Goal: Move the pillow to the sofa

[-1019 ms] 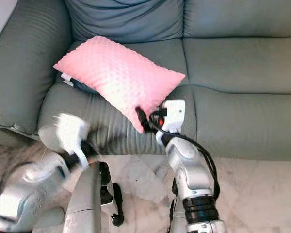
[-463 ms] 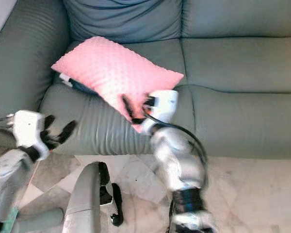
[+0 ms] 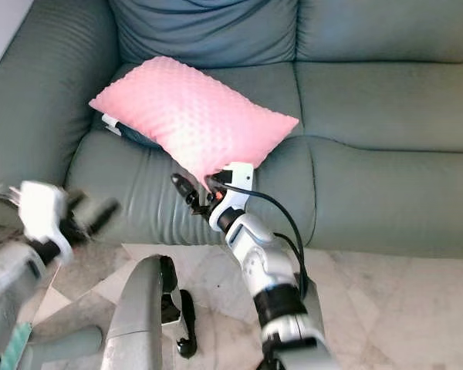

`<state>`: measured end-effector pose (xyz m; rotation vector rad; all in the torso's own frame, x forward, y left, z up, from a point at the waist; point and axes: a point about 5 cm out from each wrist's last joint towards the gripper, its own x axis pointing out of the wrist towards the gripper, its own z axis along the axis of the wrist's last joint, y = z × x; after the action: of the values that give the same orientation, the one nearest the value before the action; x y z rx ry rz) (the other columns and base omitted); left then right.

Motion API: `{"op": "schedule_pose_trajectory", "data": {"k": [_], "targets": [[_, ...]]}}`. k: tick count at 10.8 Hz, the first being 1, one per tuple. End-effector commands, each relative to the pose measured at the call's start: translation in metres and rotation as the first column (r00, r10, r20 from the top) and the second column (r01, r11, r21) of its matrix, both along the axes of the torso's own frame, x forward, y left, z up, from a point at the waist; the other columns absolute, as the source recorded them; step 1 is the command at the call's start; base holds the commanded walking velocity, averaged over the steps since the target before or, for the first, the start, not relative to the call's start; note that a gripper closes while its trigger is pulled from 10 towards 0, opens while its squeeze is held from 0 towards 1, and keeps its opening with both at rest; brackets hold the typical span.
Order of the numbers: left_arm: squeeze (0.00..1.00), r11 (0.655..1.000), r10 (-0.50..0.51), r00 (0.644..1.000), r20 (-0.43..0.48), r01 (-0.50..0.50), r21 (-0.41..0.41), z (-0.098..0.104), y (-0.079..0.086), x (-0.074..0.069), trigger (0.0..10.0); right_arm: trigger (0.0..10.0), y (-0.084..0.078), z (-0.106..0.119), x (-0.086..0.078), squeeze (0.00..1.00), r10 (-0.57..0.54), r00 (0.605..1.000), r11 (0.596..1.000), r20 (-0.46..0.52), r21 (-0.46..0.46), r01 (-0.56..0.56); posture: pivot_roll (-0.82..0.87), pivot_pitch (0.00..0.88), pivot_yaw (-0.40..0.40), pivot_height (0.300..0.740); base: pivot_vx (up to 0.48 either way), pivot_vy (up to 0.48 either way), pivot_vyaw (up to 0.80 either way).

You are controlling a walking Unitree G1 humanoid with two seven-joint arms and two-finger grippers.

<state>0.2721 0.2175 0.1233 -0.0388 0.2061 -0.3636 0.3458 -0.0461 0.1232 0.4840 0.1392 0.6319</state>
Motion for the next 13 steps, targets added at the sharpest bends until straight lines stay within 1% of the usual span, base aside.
{"op": "schedule_pose_trajectory", "data": {"k": [1,2,3,4,5,6,8,9,10,11,12,13], "targets": [[0.00,0.998,-0.058,0.997,-0.040,0.058,-0.015,-0.004,-0.004,-0.009,10.0,10.0,-0.010,-0.014,0.001,0.00,-0.028,1.000,0.997,-0.005,-0.078,0.027,0.05,0.297,0.093,0.599,0.000,0.000,0.00],[0.00,0.998,-0.061,0.997,-0.042,0.061,-0.005,-0.004,-0.003,-0.009,10.0,10.0,-0.023,-0.018,0.004,0.00,-0.060,0.998,0.992,0.000,-0.115,0.060,0.06,0.300,0.096,0.599,0.000,0.000,0.00],[0.00,0.998,-0.062,0.997,-0.051,0.062,0.002,-0.004,0.000,-0.009,10.0,10.0,-0.043,-0.021,0.008,0.00,-0.091,0.995,0.967,0.043,-0.233,0.098,0.06,0.301,0.100,0.599,0.000,0.000,0.00],[0.00,0.998,-0.059,0.997,-0.052,0.059,0.000,-0.004,0.001,-0.009,10.0,10.0,-0.054,-0.021,0.010,0.00,-0.111,0.992,0.952,0.066,-0.278,0.125,0.06,0.303,0.104,0.599,0.000,0.000,0.00],[0.00,0.998,-0.060,0.997,-0.051,0.060,-0.004,-0.002,0.000,-0.009,10.0,10.0,-0.085,-0.016,0.019,0.00,-0.172,0.978,0.910,0.119,-0.360,0.204,0.06,0.306,0.109,0.599,0.000,0.000,0.00],[0.00,0.998,-0.062,0.997,-0.054,0.062,-0.007,-0.001,-0.002,-0.009,10.0,10.0,-0.105,-0.010,0.024,0.00,-0.191,0.970,0.881,0.148,-0.411,0.236,0.07,0.309,0.113,0.599,0.000,0.000,0.00],[0.00,0.998,-0.064,0.996,-0.054,0.064,-0.009,-0.001,-0.003,-0.009,10.0,10.0,-0.123,-0.001,0.029,0.00,-0.184,0.965,0.838,0.189,-0.482,0.254,0.07,0.309,0.115,0.599,0.000,0.000,0.00],[0.00,0.998,-0.065,0.996,-0.056,0.065,-0.008,-0.001,-0.003,-0.010,10.0,10.0,-0.130,0.005,0.032,0.00,-0.192,0.959,0.826,0.209,-0.493,0.273,0.06,0.310,0.114,0.599,0.000,0.000,0.00],[0.00,0.998,-0.065,0.996,-0.057,0.065,-0.007,-0.001,-0.003,-0.010,10.0,10.0,-0.131,0.009,0.033,0.00,-0.189,0.958,0.834,0.218,-0.479,0.274,0.06,0.310,0.112,0.599,0.000,0.000,0.00],[0.00,0.998,-0.062,0.997,-0.056,0.061,-0.006,-0.001,-0.003,-0.009,10.0,10.0,-0.114,0.009,0.031,0.00,-0.131,0.963,0.876,0.234,-0.427,0.223,0.06,0.310,0.109,0.599,0.000,0.000,0.00],[0.00,0.998,-0.061,0.997,-0.052,0.061,-0.009,0.000,-0.004,-0.008,10.0,10.0,-0.100,0.012,0.029,0.00,-0.110,0.960,0.911,0.257,-0.360,0.201,0.06,0.309,0.108,0.599,0.000,0.000,0.00],[0.00,0.998,-0.066,0.997,-0.046,0.065,-0.012,0.001,-0.006,-0.007,10.0,10.0,-0.087,0.014,0.024,0.00,-0.100,0.952,0.930,0.290,-0.314,0.193,0.05,0.306,0.106,0.599,0.000,0.000,0.00]]}}
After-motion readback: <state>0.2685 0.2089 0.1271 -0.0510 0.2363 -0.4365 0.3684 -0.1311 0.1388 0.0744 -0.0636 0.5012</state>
